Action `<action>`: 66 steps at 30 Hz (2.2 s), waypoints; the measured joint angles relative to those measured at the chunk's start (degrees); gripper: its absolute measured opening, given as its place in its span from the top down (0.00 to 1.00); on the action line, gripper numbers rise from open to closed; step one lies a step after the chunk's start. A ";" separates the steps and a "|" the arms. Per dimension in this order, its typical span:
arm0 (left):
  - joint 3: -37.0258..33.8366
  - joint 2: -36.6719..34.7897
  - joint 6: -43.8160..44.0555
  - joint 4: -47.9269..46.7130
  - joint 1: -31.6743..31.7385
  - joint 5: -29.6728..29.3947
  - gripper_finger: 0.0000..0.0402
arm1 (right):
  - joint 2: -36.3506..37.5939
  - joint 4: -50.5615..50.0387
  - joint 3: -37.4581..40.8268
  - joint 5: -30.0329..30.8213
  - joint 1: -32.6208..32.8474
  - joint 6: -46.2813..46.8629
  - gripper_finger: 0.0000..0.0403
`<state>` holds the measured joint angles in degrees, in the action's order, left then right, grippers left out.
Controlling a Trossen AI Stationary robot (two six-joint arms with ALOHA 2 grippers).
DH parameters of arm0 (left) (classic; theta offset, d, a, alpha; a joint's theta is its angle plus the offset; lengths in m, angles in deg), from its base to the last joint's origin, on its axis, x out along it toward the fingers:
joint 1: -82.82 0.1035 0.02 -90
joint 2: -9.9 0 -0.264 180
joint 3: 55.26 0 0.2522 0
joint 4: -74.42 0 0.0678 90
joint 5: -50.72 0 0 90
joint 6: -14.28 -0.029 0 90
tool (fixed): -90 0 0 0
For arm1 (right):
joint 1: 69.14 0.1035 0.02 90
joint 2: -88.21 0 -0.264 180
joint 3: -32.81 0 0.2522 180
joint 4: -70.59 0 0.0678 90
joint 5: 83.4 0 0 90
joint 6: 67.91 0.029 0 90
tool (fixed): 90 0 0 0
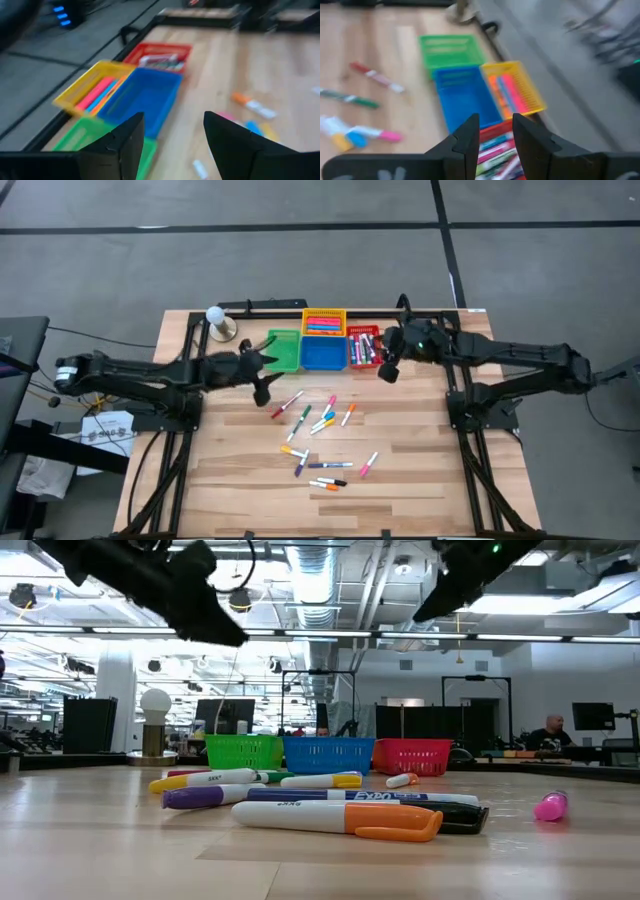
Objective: Pick & Place Markers
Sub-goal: Put the small red marker pen into the blue bin
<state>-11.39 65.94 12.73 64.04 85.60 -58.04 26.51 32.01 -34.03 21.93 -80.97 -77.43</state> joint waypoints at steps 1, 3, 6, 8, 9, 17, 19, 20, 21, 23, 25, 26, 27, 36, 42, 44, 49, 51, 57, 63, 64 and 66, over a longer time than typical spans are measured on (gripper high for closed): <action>0.00 -1.32 -0.95 -0.04 1.39 3.50 0.49 | -0.58 -0.43 0.00 -4.05 -1.79 0.00 0.74; 0.00 -3.44 -2.65 0.31 4.18 10.07 0.49 | -1.87 -0.57 0.00 -10.60 -4.75 -0.20 0.74; 0.00 -5.71 -5.45 0.54 8.34 15.65 0.49 | -4.18 -0.29 0.00 -14.76 -8.06 -2.07 0.74; 0.00 -6.56 -7.68 0.93 11.24 16.58 0.49 | -5.93 0.38 0.00 -14.97 -9.64 -3.77 0.74; 0.00 -6.75 -8.90 0.95 12.84 17.12 0.49 | -6.78 1.03 0.00 -14.95 -10.52 -4.81 0.74; 0.00 -5.32 -10.27 4.21 27.18 30.25 0.49 | -13.56 10.10 -0.02 -15.42 -16.14 -9.92 0.74; 0.00 -4.84 -9.78 4.85 29.66 33.25 0.49 | -14.67 10.29 0.01 -15.43 -16.95 -10.01 0.74; 0.00 -4.65 -9.47 5.06 30.54 34.33 0.49 | -15.04 10.33 0.00 -15.44 -17.23 -10.01 0.74; 0.00 -4.51 -8.89 5.03 31.28 35.29 0.49 | -15.39 10.27 0.00 -15.45 -17.49 -10.01 0.74; 0.00 -4.23 -8.24 5.10 32.09 36.36 0.49 | -16.04 9.66 0.00 -15.80 -17.60 -9.99 0.73; 0.00 -4.23 -8.07 5.04 32.36 36.66 0.49 | -16.51 9.30 0.01 -16.85 -17.41 -9.31 0.73; 0.00 -4.23 -8.05 5.04 32.34 36.72 0.49 | -16.46 9.10 0.04 -17.75 -17.36 -8.74 0.73; 0.00 -4.23 -8.02 5.04 32.34 36.74 0.49 | -16.41 9.14 0.01 -18.76 -17.08 -8.32 0.73; 0.00 -4.23 -6.75 4.39 30.10 40.61 0.49 | -15.97 2.40 0.02 -22.99 -10.12 -4.59 0.73; 0.00 -3.36 -5.84 4.70 24.77 40.59 0.49 | -15.86 1.10 0.02 -22.86 -4.78 -1.22 0.73; 0.00 -3.36 -5.03 4.84 22.40 40.53 0.49 | -15.83 1.67 0.02 -22.86 -2.85 0.58 0.73; -1.15 -3.42 -0.93 5.18 16.03 39.45 0.49 | -15.77 5.04 2.35 -22.81 2.16 4.66 0.73; -3.12 -3.37 1.18 4.76 13.14 36.44 0.49 | -15.77 7.52 4.35 -22.68 4.34 6.82 0.73; -8.89 -3.36 12.33 6.30 3.53 21.48 0.49 | -15.77 13.73 9.55 -13.52 11.77 14.14 0.73; -9.78 3.45 17.37 10.49 -10.43 6.06 0.49 | -15.77 14.05 10.08 0.85 18.46 18.99 0.73; -9.42 5.48 17.43 11.60 -12.23 3.58 0.49 | -15.77 14.06 10.08 2.32 19.31 18.99 0.73; -8.61 10.20 17.95 13.59 -14.52 -2.37 0.49 | -15.77 13.97 10.08 4.12 20.55 19.01 0.73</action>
<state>-20.00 76.14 30.68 77.63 71.07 -60.41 10.74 45.99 -23.96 26.04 -60.41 -58.42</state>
